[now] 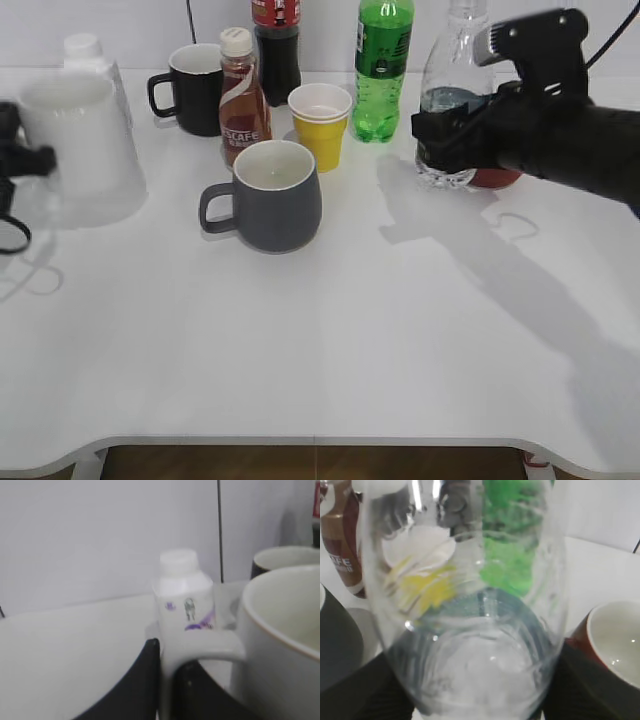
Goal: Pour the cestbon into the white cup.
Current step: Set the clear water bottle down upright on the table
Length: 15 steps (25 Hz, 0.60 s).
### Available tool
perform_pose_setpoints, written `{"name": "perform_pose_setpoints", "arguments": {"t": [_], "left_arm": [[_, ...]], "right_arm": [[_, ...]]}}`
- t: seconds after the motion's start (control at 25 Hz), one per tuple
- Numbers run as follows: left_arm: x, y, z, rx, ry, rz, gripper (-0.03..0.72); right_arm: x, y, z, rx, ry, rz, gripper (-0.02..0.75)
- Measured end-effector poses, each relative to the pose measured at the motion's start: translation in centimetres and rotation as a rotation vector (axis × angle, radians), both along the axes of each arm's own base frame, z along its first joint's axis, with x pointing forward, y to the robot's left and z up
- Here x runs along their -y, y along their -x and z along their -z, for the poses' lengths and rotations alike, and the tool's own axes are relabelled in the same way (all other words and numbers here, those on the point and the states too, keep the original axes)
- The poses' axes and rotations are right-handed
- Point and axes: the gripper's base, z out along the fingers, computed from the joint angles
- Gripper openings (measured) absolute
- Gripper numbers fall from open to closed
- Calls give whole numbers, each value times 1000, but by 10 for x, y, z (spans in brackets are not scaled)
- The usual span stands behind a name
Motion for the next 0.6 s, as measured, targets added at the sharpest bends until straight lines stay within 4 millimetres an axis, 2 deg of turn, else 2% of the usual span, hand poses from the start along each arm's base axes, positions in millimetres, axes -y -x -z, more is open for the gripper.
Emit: {"name": "perform_pose_setpoints", "arguments": {"t": [0.32,0.6], "left_arm": [[5,-6,50,-89,27,42,35],[7,-8,61,-77,51,65,34]], "right_arm": [[-2,-3,18,-38,10,-6,470],[-3,-4,17,-20,-3,-11,470]]}}
